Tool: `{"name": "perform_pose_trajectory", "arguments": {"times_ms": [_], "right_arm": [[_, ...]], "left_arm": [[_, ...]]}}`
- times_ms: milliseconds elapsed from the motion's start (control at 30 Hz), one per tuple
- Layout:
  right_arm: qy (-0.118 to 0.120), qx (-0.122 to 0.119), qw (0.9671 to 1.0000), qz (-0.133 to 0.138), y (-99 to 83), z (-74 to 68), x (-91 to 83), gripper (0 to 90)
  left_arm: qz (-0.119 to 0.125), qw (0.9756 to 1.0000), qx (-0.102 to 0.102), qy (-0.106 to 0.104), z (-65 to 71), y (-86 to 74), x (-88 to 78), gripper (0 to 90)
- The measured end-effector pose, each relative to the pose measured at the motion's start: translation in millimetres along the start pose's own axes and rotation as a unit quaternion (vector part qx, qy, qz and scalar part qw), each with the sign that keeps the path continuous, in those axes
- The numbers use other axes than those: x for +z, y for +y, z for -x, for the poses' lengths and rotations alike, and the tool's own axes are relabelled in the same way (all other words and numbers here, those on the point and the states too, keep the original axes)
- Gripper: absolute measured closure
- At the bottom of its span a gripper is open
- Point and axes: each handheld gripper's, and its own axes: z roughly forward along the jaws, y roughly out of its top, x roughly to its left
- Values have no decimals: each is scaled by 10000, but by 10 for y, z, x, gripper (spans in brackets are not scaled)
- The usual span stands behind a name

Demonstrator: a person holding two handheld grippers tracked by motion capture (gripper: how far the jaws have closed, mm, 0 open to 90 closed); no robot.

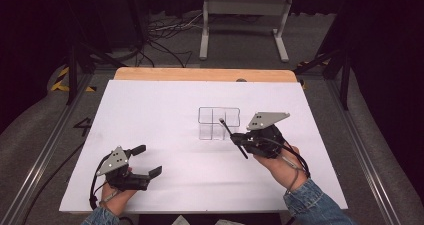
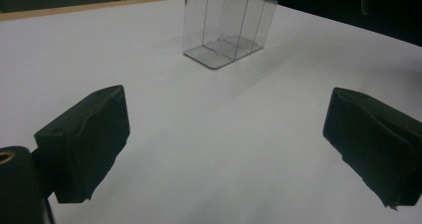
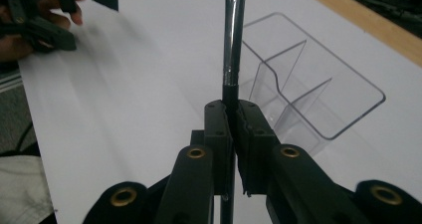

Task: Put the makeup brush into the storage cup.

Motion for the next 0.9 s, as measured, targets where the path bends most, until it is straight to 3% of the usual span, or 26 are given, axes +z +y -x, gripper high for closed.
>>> {"name": "perform_pose_trajectory", "arguments": {"times_ms": [67, 200, 300, 467, 600, 900], "right_arm": [[13, -53, 9996, 285, -30, 2, -33, 848], [-25, -208, 9981, 572, -79, -11, -60, 848], [-63, -352, 9949, 939, -128, -18, -89, 848], [37, -173, 9907, 1349, -185, 28, -123, 848], [80, -38, 9849, 1728, -237, 76, -148, 848], [-23, 142, 9765, 2151, -292, 123, -165, 848]], "left_arm": [[-13, 10000, 26, -3, -3, 1, 1, 52], [-22, 10000, 40, -10, -3, 2, 3, 53], [-23, 10000, 47, -5, -1, 1, 4, 54], [-41, 10000, 45, -27, 1, 1, 6, 54], [-37, 10000, 18, -26, 4, 0, 8, 54], [-53, 10000, 31, -18, 6, 0, 11, 55]]}}
